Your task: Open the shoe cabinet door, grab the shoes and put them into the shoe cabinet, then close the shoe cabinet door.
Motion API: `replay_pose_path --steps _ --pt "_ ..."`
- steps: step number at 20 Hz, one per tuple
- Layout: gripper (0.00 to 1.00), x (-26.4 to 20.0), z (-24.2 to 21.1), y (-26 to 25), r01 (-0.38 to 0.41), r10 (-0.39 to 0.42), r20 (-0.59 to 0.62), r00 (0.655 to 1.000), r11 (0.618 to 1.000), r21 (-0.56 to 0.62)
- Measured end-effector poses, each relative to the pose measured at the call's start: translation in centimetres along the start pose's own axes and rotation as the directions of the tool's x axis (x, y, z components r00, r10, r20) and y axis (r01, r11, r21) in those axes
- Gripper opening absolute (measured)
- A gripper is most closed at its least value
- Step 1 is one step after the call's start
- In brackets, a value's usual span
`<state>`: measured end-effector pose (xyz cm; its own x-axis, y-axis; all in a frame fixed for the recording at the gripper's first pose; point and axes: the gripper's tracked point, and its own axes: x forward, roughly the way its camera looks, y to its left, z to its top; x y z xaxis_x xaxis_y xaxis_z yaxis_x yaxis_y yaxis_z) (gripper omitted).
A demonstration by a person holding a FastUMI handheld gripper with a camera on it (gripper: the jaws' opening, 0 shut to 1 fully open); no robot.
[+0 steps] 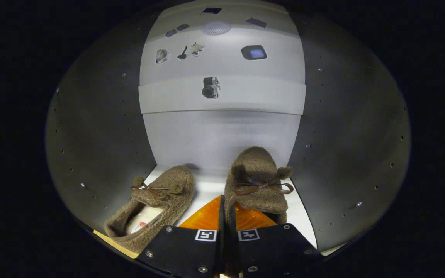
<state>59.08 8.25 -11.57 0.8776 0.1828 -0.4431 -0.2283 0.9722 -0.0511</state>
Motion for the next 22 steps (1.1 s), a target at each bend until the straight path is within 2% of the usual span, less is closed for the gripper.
replay_pose_path --steps 4,10,16,22 --pt "0.06 1.9 -1.2 0.1 0.002 0.0 -0.05 0.999 1.0 0.029" --pt "0.23 1.6 -1.1 0.6 0.012 -0.01 -0.052 0.999 0.999 0.045" --pt "0.25 -2.0 -0.7 1.2 0.021 -0.021 -0.009 1.0 1.0 0.021" --pt "0.25 -8.4 0.5 1.7 0.04 -0.041 0.068 0.997 0.999 0.02"
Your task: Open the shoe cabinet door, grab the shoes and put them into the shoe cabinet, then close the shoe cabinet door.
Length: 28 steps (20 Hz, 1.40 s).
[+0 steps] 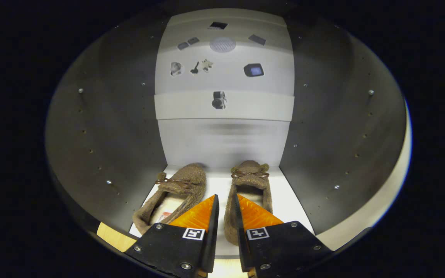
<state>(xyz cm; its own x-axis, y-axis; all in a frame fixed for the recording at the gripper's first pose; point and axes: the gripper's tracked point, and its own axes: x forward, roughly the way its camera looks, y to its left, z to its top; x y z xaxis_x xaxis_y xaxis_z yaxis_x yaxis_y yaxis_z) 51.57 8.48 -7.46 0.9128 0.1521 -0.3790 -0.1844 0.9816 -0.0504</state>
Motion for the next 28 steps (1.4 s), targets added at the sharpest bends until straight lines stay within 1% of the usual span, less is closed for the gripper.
replay_pose_path --steps 7,9,11,18,19,22,24,25,27,28 --pt "0.25 -11.0 0.1 1.0 0.014 -0.012 0.081 0.997 1.0 -0.026" --pt "0.3 -14.5 -0.6 1.4 0.012 -0.01 0.095 0.995 1.0 -0.022" --pt "0.3 -17.6 -1.1 1.0 0.03 -0.028 0.111 0.993 0.999 -0.019" --pt "0.42 -28.7 -3.2 0.1 0.079 -0.076 0.179 0.981 0.997 -0.006" --pt "0.43 -30.3 -3.6 -0.3 0.084 -0.084 0.189 0.978 0.996 0.007" --pt "0.5 -35.0 -4.8 -2.0 0.115 -0.121 0.216 0.969 0.993 0.04" --pt "0.52 -37.5 -5.6 -3.3 0.135 -0.147 0.225 0.963 0.988 0.071" --pt "0.53 -38.9 -6.0 -4.2 0.151 -0.166 0.226 0.96 0.985 0.08" --pt "0.53 -41.4 -7.2 -6.6 0.208 -0.221 0.226 0.949 0.975 0.081" --pt "0.54 -42.6 -7.4 -7.3 0.222 -0.235 0.231 0.944 0.972 0.084"
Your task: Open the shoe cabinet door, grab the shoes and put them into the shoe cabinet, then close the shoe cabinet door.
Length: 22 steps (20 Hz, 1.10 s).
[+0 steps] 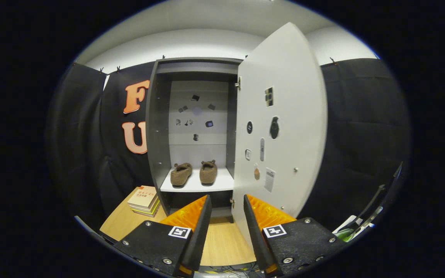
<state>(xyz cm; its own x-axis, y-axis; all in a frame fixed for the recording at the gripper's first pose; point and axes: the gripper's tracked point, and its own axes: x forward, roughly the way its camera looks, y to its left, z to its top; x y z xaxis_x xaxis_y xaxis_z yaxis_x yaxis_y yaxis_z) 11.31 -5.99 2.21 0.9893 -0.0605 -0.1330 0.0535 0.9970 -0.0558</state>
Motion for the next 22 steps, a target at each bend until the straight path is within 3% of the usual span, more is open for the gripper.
replay_pose_path --steps 9,15,22 --pt "0.57 -4.6 -2.1 -8.8 0.136 -0.135 -0.011 0.991 0.991 0.021" --pt "0.58 -3.2 -2.4 -12.1 0.13 -0.13 0.009 0.992 0.991 0.02" --pt "0.61 2.5 -3.6 -14.3 0.036 -0.036 -0.002 0.999 0.999 0.024"
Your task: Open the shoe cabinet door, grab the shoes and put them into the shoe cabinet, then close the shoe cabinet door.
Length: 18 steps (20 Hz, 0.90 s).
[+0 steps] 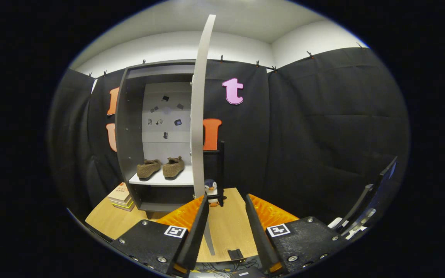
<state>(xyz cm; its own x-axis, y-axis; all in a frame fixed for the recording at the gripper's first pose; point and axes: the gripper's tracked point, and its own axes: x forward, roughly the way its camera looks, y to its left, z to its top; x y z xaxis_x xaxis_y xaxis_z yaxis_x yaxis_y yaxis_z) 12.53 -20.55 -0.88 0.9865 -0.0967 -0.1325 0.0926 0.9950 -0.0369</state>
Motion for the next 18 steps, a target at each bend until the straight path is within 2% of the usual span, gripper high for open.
replay_pose_path --steps 6,9,17,18 --pt "0.64 4.2 1.0 0.9 -0.066 0.066 0.03 0.997 0.998 0.003" --pt "0.64 4.5 1.2 1.6 -0.134 0.133 0.048 0.99 0.991 0.015" --pt "0.63 4.8 0.7 6.0 -0.366 0.361 0.077 0.93 0.928 0.068" --pt "0.6 5.0 0.9 6.5 -0.388 0.383 0.086 0.92 0.92 0.059"
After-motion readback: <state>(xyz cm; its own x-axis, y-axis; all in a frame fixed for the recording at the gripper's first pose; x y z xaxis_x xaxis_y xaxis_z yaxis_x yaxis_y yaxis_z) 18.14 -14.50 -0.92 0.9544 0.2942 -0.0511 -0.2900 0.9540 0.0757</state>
